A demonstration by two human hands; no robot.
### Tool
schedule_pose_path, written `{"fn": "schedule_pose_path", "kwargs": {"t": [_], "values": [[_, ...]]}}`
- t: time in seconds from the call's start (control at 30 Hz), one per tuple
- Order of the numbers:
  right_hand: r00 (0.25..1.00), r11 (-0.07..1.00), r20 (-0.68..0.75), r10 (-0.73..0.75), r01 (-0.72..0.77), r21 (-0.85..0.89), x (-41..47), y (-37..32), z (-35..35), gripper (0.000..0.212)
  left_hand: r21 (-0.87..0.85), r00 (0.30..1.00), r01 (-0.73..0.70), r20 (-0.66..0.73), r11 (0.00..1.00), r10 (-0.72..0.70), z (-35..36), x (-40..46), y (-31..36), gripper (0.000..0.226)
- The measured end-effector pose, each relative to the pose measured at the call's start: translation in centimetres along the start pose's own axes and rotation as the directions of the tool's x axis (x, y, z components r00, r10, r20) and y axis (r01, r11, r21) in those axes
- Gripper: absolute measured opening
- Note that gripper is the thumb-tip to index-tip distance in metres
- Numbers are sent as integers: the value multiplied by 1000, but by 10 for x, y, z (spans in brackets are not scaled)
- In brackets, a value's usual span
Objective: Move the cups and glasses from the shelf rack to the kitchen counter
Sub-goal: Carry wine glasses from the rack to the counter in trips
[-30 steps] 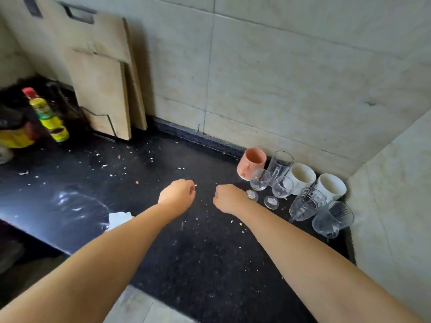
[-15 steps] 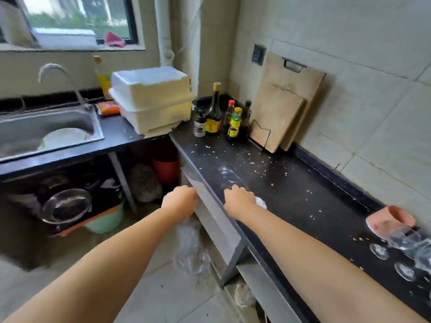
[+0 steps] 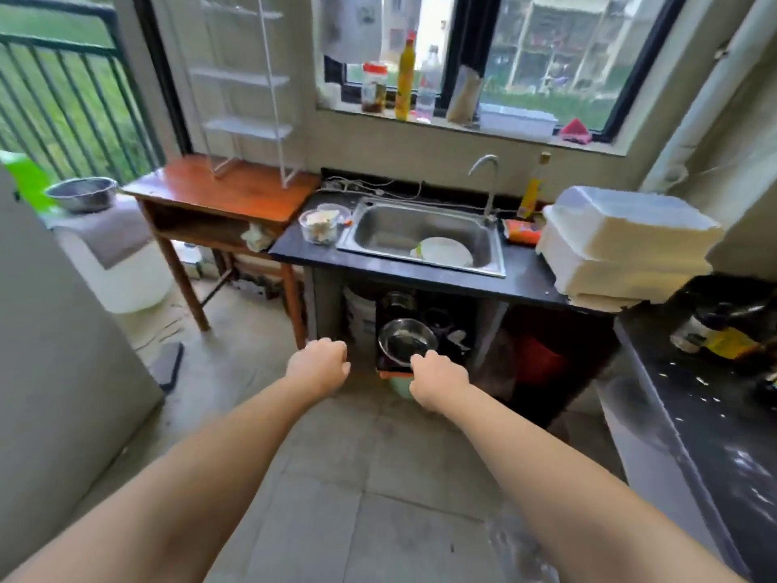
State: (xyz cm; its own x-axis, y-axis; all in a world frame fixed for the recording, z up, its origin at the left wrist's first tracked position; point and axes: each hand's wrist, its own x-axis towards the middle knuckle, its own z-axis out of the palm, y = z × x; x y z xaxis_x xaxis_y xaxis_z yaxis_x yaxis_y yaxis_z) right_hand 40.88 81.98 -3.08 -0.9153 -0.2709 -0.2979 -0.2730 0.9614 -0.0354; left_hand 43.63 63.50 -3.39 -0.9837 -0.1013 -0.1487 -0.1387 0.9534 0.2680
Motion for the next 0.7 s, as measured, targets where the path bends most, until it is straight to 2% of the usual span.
{"fn": "schedule_pose_path", "kwargs": {"t": [0.1,0.23,0.5,0.7], "values": [[994,994,3,-107,107,-33,41,-50,-9,34,-78,992,121,-31,990,-124,-15,13,-51,24],[978,975,8,-208,208,-77,93,-91,-24,33,-105,974,214,-50,971,-220,-34,41,-91,21],[922,915,26,-385,386,-121,223,-163,-74,32,-116,932,346,-75,931,-356,-80,127,-167,22],[889,881,30,-458,458,-120,305,-227,-91,24,-218,897,413,-68,884,-436,-104,181,-226,23]]}}
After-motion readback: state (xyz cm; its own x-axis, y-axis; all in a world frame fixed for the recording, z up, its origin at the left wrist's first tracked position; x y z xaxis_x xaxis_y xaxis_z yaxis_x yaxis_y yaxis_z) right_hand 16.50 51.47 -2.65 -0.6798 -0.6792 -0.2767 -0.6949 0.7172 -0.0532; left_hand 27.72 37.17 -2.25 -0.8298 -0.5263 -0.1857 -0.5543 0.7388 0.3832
